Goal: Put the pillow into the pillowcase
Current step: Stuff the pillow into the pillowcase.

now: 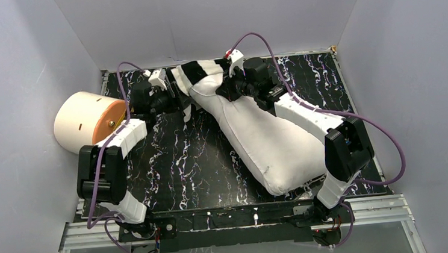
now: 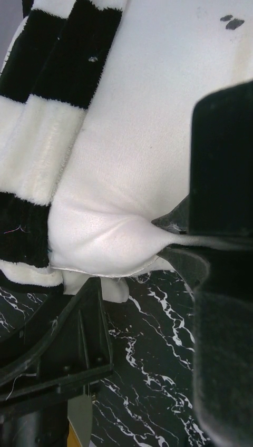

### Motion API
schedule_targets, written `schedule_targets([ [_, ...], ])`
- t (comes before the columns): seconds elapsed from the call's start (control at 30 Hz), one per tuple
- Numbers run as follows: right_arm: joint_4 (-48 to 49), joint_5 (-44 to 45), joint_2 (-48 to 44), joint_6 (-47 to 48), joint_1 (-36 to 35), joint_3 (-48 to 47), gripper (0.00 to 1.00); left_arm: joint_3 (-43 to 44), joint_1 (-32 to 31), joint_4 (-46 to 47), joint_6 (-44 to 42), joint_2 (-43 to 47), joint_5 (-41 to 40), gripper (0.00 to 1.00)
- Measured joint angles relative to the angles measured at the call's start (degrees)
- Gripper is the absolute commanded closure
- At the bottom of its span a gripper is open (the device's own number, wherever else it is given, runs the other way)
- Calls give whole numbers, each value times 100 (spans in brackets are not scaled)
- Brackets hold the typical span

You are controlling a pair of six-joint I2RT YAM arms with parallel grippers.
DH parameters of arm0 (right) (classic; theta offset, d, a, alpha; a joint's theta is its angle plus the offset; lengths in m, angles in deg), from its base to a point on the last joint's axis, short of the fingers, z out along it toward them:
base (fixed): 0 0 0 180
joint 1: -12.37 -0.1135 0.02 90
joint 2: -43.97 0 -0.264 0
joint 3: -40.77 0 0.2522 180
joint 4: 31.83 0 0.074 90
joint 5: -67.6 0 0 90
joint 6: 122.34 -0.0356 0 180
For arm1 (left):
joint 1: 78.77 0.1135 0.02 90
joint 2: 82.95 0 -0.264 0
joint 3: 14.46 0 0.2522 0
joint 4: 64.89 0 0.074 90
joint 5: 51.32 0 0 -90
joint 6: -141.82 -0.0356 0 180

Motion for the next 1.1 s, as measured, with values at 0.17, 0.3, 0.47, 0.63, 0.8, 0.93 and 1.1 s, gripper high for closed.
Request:
schedule_targets([
  [0.17, 103, -98, 0, -188, 57, 24, 100, 44, -46, 299, 125, -409, 160, 79],
  [0.3, 297, -96, 0, -345, 111, 94, 100, 55, -98, 302, 251, -448, 273, 100],
  [0.47, 874, 173, 101, -673, 120, 280, 100, 87, -640, 352, 243, -116, 212, 100],
  [0.63, 1355, 669, 485, -942, 210, 190, 100, 57, -1532, 634, 243, 205, 57, 100],
  [0.8, 1556, 1016, 511, -1161, 269, 190, 100, -70, -1674, 625, 140, 234, -114, 100],
  [0.93, 1552, 1045, 496, -1237, 264, 192, 100, 125, -1676, 310, -31, 245, -179, 100],
  [1.1, 935, 402, 74, -1222, 326, 160, 100, 944, -1676, -616, -140, 376, -76, 100],
])
